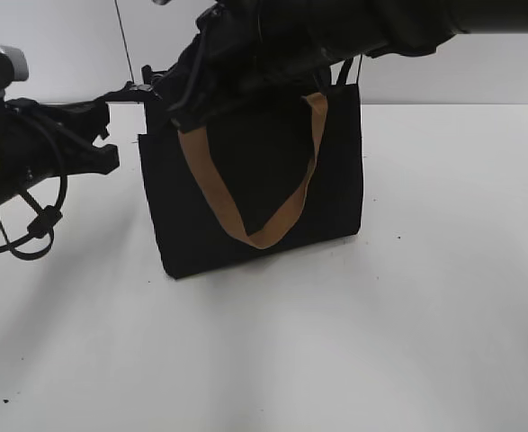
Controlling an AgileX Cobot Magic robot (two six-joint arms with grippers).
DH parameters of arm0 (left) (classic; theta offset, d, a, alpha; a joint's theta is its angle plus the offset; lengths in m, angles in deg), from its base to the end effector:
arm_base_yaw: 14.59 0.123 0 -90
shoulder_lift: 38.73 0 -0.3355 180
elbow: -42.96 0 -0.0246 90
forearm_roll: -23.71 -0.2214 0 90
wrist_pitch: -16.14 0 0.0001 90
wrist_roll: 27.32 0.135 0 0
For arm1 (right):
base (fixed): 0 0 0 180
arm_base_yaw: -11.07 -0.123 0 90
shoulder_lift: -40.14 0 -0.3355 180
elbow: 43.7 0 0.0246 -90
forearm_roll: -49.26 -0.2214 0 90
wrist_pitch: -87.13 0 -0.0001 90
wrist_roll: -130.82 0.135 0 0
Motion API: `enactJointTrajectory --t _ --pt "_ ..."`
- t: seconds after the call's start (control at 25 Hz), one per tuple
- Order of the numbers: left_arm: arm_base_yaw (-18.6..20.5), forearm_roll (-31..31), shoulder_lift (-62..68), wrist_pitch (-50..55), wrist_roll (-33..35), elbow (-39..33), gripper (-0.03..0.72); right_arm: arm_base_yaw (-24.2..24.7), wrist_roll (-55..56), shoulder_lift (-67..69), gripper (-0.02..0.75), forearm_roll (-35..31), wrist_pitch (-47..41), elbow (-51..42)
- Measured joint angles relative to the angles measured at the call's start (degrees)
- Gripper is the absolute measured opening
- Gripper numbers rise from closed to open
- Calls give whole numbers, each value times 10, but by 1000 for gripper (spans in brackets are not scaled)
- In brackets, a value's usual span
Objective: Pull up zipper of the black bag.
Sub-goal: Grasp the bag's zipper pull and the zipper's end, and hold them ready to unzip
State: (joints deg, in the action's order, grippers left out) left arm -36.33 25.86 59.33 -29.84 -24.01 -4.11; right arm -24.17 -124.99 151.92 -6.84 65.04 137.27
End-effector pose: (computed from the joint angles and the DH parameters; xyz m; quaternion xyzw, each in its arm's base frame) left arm 0.3051 -0.1177 0.2660 0.1468 0.7471 -0.1020 0.6403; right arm 0.3407 0.2924 0.3079 -0.4808 0.7290 0.1931 0.4473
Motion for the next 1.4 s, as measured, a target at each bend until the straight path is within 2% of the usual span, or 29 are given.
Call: enactJointTrajectory --t 0.52,1.0,1.4 --pt "-1 -17 16 -13 0 0 17 0 75 -13 -9 6 12 -1" --pt "-1 -10 16 -14 0 0 17 0 86 -4 -9 3 15 -1" --pt "2 -4 16 -4 0 0 15 0 104 22 35 -2 14 0"
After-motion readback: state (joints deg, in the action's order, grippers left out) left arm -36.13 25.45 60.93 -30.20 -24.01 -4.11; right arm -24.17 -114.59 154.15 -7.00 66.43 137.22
